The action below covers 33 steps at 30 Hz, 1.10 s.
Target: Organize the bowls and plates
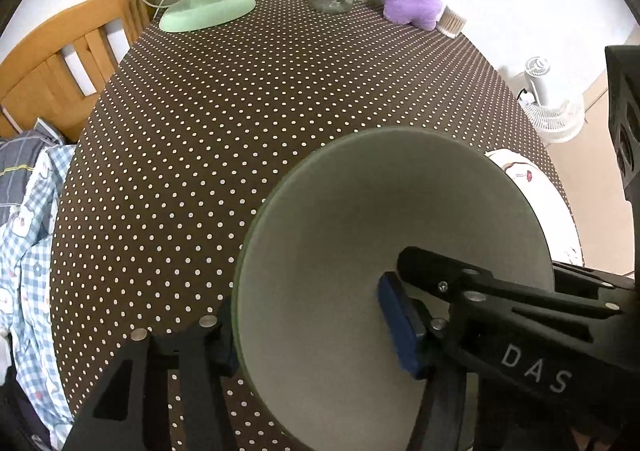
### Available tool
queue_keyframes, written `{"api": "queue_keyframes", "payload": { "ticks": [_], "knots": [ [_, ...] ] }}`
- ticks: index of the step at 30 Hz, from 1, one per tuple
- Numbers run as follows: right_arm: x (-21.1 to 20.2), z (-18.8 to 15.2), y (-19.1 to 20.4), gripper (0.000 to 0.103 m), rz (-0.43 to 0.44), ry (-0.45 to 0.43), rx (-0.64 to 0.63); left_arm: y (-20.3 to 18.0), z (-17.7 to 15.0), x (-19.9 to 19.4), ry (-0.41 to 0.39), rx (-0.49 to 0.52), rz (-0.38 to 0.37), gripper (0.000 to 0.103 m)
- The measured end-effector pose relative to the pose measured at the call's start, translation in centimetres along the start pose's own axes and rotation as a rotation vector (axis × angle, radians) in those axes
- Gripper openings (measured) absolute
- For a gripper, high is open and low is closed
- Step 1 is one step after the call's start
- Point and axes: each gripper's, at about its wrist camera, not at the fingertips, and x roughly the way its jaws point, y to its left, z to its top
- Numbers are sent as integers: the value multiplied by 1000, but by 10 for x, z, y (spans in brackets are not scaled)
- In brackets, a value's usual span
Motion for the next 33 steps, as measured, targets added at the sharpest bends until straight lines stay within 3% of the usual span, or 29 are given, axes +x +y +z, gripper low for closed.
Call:
{"api": "queue_keyframes", "payload": {
  "ticks": [8,15,25,33],
  "knots": [
    [1,3,12,42,-44,12,-24,-1,-1,-3,12,-4,31,58],
    [-1,4,17,42,-71,7,-25,-1,-6,-11,7,-1,14,57],
    [-29,-14,16,42,-89,-44,-6,-3,-16,-40,-28,23,-6,57],
    [-53,-21,13,42,-74,-86,-16,-16,-16,-62,-70,28,24,57]
  ]
}}
